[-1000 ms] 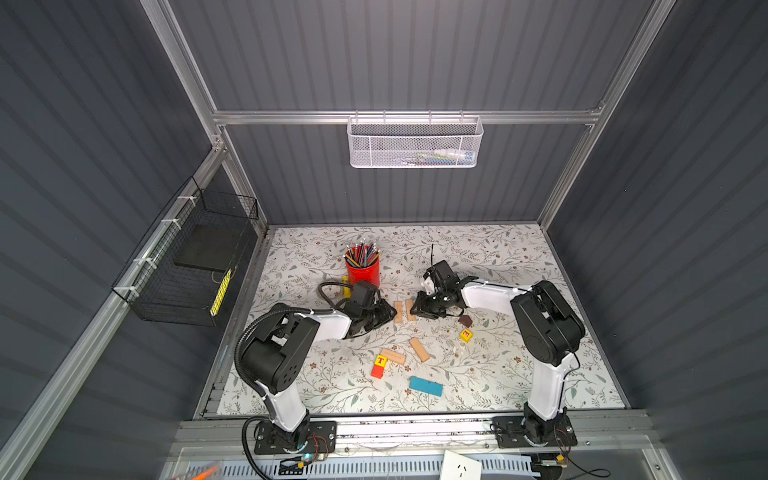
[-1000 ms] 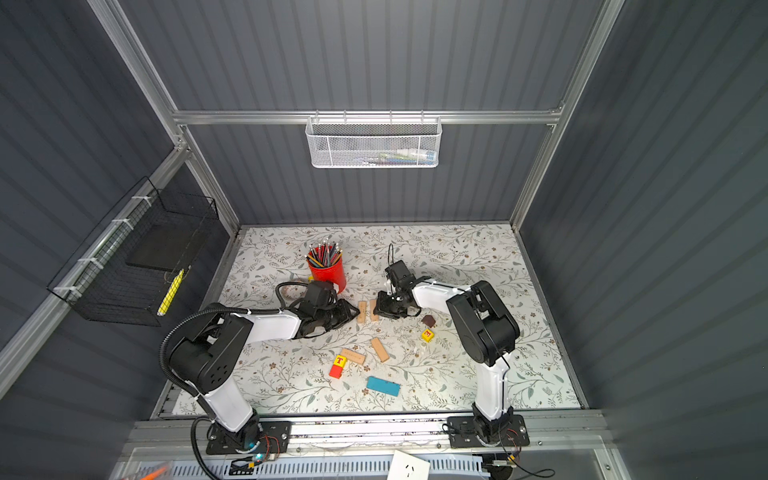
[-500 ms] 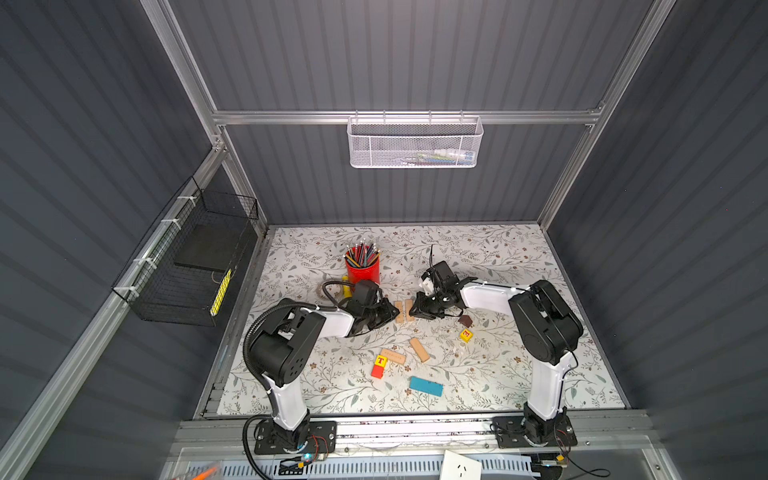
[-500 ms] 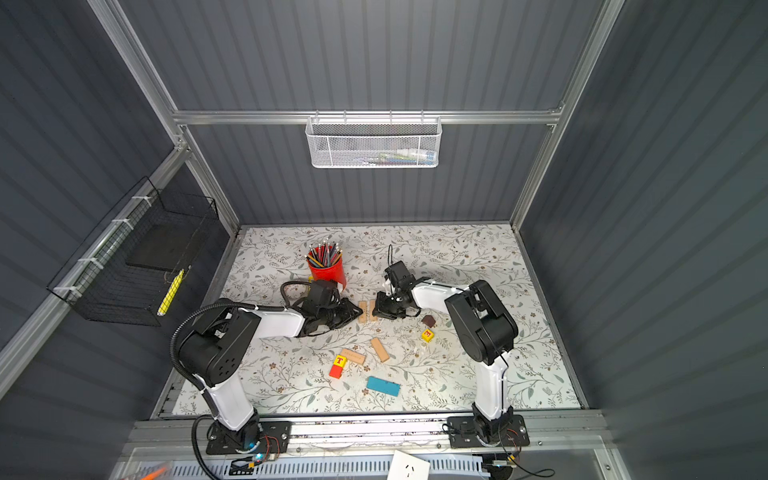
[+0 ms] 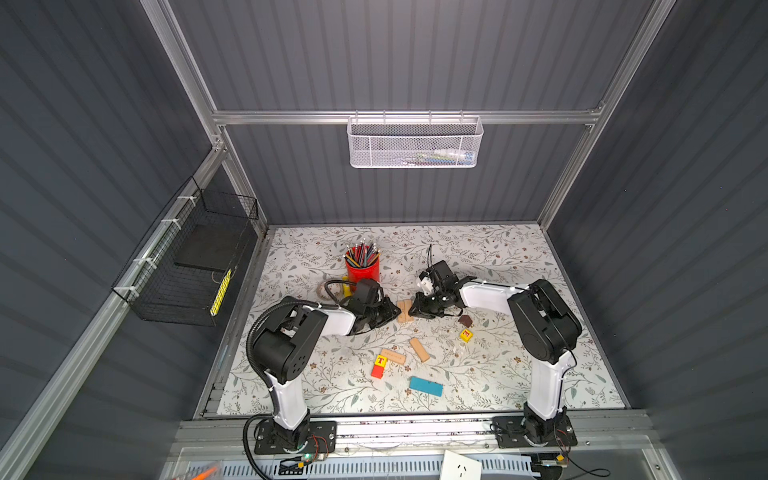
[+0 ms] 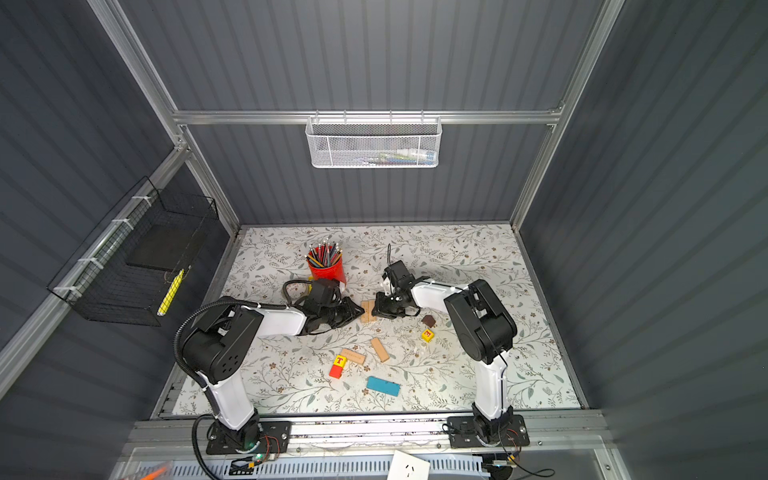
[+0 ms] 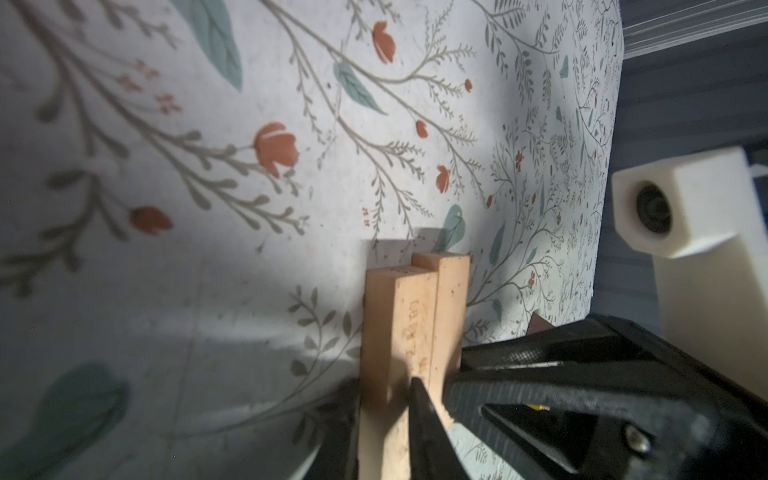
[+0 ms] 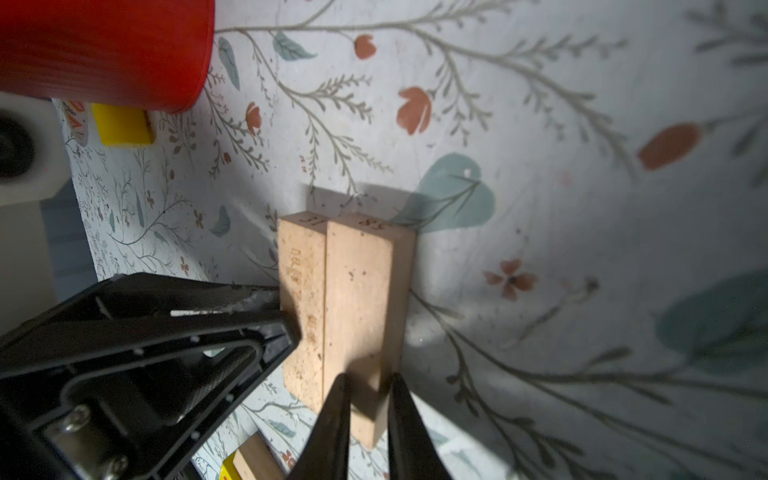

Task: Build the wood block tower
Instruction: 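Hold both upright blocks pressed together with both grippers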

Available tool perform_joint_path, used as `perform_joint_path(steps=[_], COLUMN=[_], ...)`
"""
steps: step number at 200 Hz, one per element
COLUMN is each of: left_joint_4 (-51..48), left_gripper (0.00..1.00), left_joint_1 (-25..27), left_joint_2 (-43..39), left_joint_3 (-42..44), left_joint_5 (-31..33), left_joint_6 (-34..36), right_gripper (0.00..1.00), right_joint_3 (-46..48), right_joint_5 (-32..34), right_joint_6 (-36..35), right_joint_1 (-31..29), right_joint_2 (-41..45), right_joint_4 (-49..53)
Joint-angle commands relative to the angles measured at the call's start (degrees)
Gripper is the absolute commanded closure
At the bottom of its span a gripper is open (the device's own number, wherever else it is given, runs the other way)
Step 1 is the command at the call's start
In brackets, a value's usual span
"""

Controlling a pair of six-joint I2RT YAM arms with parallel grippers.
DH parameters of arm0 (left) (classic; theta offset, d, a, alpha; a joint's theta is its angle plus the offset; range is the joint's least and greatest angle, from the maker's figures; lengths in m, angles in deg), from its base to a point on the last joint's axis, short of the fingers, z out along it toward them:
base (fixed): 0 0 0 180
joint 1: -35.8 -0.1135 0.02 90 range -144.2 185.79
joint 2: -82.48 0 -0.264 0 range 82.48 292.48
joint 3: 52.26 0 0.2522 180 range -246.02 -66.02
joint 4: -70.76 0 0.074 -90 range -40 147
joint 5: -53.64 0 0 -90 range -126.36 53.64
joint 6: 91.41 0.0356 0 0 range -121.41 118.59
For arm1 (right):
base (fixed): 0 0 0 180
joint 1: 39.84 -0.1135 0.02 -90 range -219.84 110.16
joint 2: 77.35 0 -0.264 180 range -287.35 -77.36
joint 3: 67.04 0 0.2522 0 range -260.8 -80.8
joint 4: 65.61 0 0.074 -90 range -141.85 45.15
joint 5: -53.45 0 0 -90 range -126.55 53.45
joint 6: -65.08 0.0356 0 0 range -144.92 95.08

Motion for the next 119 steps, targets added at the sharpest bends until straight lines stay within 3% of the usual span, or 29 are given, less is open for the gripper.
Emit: perform_joint_path(steps=[1, 119], left_joint_4=[-2.5, -4.2], left_gripper=[0.78, 0.79], left_joint_1=[-0.3, -0.3], left_joint_2=[1.3, 2.5], left_joint_3=[-1.7, -2.7], left_joint_5=[-0.6, 2.8], left_joint_6=[2.2, 2.3], right_gripper=[0.81, 0.82], right_joint_3=[-1.0, 0.2], right_joint_5=[-0.2, 1.3], right_joint_6=[-1.9, -3.1], right_joint_1=[-0.4, -0.2], right_joint_2=[-1.6, 0.0], right_joint_4=[2.2, 4.2])
